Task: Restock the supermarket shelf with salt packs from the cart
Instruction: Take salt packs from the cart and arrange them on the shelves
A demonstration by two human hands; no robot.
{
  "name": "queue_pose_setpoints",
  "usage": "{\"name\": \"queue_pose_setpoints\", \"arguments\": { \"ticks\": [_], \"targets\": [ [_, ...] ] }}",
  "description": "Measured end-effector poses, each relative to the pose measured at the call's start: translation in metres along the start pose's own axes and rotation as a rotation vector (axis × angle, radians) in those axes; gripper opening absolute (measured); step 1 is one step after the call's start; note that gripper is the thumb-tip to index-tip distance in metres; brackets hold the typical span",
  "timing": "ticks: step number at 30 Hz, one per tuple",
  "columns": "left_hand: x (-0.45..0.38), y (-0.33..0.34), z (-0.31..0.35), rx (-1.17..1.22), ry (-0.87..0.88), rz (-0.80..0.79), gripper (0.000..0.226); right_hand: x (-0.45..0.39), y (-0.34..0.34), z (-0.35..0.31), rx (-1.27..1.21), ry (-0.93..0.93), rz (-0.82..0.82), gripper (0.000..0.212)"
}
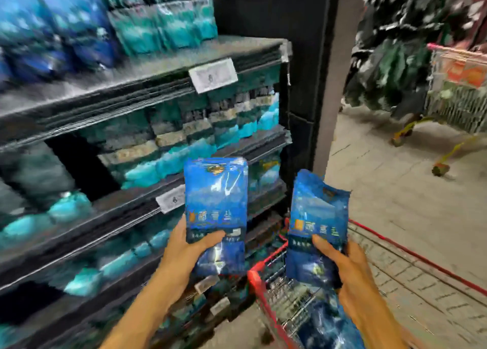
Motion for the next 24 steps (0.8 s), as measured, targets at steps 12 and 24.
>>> {"name": "queue_pose_setpoints", "arguments": {
  "ticks": [12,24],
  "targets": [
    [0.089,-0.2,0.097,-0.055,0.217,0.424,0.071,0.03,0.245,0.021,0.127,0.005,-0.512,0.048],
    [0.137,-0.306,0.233,-0.081,0.458,0.567,0.053,0.109,0.42,-0.005,0.049,-0.115,-0.748,0.051]
  ]
}}
Point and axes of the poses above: each hand's wrist, its own x-axis away from the middle knuckle, its own y-axis out of the palm, z = x × y, the point moved 10 cm from there along -x, towards the middle knuckle, and after that the axes turned 9 degrees about y, right-handed, at the moved point
